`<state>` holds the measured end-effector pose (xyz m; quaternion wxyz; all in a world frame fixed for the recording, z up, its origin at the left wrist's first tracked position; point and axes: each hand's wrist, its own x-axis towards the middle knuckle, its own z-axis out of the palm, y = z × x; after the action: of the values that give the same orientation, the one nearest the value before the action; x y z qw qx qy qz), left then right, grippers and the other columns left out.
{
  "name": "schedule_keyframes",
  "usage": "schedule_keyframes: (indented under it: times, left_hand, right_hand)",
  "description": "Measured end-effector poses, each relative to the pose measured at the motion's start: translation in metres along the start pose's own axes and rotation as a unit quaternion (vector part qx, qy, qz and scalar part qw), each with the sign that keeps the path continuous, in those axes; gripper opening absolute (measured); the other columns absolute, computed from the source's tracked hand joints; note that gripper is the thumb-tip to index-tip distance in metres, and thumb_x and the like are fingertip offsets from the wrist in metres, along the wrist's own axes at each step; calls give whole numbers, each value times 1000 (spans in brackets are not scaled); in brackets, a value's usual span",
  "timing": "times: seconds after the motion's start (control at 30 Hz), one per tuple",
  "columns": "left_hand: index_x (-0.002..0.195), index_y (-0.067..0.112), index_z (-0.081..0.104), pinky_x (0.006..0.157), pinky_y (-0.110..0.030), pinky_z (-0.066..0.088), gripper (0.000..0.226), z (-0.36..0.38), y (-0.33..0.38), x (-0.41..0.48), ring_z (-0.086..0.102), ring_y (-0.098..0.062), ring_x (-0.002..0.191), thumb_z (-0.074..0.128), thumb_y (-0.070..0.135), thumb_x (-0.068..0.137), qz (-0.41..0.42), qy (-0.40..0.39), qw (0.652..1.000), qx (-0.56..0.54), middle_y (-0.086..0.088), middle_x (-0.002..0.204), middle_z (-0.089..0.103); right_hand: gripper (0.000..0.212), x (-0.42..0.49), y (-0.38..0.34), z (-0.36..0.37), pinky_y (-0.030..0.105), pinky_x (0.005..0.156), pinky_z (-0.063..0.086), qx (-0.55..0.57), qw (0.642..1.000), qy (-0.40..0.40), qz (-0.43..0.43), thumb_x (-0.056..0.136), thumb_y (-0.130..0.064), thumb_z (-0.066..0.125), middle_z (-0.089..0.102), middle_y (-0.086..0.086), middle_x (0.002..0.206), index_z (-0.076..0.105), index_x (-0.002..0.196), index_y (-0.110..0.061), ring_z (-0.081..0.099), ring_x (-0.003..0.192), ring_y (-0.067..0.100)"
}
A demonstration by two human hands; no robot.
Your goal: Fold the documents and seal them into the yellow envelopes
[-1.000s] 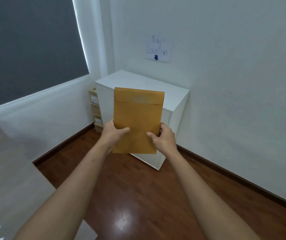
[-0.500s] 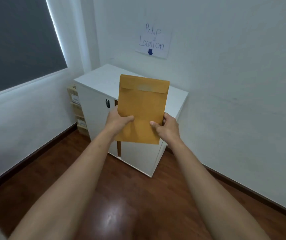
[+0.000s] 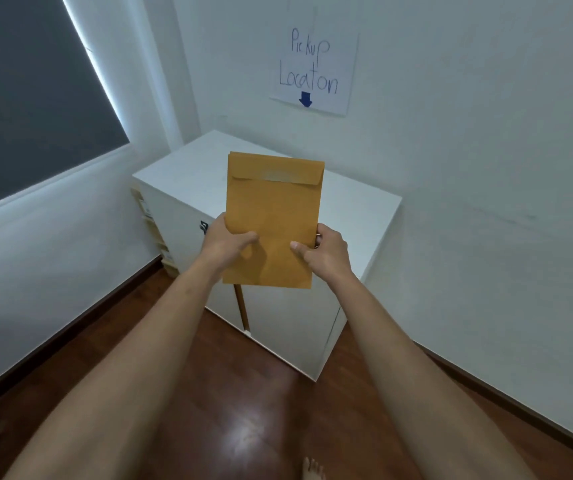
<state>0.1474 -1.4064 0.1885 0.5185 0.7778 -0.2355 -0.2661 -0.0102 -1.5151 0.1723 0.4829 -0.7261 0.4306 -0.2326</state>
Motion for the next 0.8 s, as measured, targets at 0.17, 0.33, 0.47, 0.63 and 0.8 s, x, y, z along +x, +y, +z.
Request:
schedule_keyframes:
  times: [0.17,0.33,0.47,0.63,0.8]
  left_hand:
    - [117,19,53,83,-39,52,43,15,9,55,60,-22,103,75,22,80,-10,29,999,20,-1,112,61]
    - [121,20,50,85,-40,53,50,19,10,100,61,-22,99,77,20,78,-13,46,999,27,-3,111,62]
    - [124,22,46,85,-41,51,57,16,6,140,61,-22,98,77,22,76,-20,42,998,35,-2,106,62]
    - [124,22,48,78,-33,42,54,5,-5,188,57,-19,95,75,16,78,-13,12,998,57,7,93,55]
    - [128,21,51,86,-34,44,56,-16,-18,235,56,-20,101,77,17,79,-10,-24,997,73,3,100,56]
  right_hand:
    - [38,59,1,0,31,84,53,1,1000,-25,7,82,-27,76,69,0,110,62,115,-14,65,97,18]
    - [38,96,-2,9,24,75,43,-5,1000,-21,12,83,-27,75,67,-1,107,64,115,-12,61,94,17]
    - [43,127,-1,29,27,77,45,-11,1000,-6,24,81,-28,77,67,3,112,62,118,-10,60,96,18]
    - [50,160,-1,64,29,80,47,-22,997,37,65,77,-30,81,65,4,112,55,117,-14,62,101,22]
    - [55,181,-8,100,28,75,47,5,990,76,118,74,-28,84,65,3,103,48,114,-17,62,93,19]
